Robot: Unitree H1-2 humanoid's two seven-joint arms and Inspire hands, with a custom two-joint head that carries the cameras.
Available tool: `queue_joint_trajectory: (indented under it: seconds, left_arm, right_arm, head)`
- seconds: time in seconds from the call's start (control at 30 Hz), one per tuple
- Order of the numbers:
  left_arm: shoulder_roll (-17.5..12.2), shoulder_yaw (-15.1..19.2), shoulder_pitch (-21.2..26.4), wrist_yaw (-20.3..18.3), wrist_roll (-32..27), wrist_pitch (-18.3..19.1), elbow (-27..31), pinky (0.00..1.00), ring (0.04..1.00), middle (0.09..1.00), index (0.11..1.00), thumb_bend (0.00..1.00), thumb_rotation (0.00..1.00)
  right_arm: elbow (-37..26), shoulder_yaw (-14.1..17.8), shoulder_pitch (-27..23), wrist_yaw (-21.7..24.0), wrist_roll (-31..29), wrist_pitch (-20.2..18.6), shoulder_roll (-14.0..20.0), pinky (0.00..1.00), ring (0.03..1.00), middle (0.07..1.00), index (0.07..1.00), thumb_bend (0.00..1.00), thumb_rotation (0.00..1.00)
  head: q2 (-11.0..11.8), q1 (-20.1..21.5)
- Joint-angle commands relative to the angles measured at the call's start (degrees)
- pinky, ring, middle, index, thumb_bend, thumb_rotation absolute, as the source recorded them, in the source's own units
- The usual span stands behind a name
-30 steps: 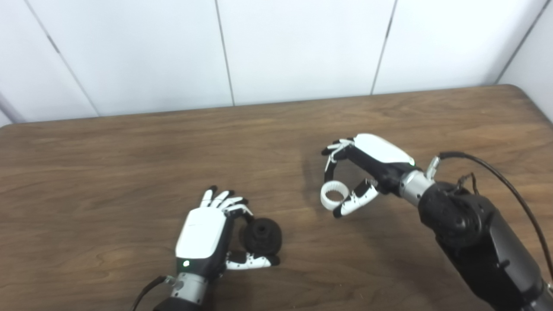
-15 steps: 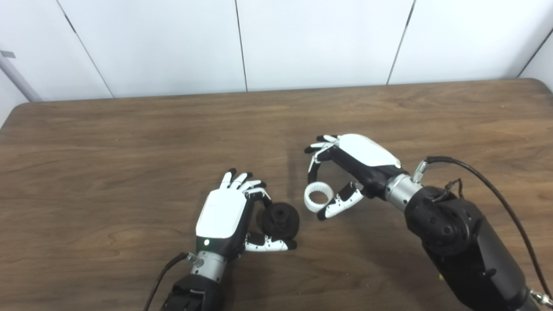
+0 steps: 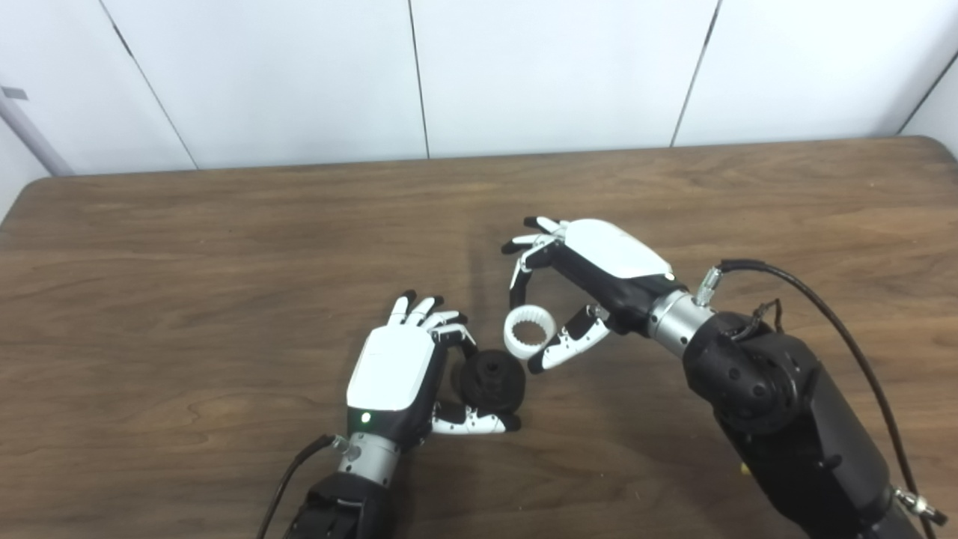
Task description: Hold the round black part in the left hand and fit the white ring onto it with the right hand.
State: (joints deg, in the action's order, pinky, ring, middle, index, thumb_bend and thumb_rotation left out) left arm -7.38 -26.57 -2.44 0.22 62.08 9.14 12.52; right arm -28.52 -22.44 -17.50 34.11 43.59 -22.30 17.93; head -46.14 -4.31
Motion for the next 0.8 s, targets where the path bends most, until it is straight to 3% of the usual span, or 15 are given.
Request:
queue_joint_trajectory:
  seconds: [0.0,0.77]
  left_arm:
    - [0.44,-1.37,0.10,-1.80,0.74,-0.17,-1.56,1.00,0.912,0.790,0.484,0.53,0.06]
    - [0.90,-2.00,0.42,-0.60,0.33,-0.17,-1.94,1.00,0.909,0.788,0.485,0.52,0.06]
  right_arm:
    - [-1.31,0.29,-2.27,-0.16,-0.17,1.34,-0.69,1.00,0.978,0.867,0.483,0.52,0.14]
    - [-0.93,-2.08,-2.12,1.58,1.33,1.65,-2.99,1.00,0.963,0.854,0.483,0.52,0.14]
  head:
    - [-0.04,-0.10]
    - [-0.55,-1.14]
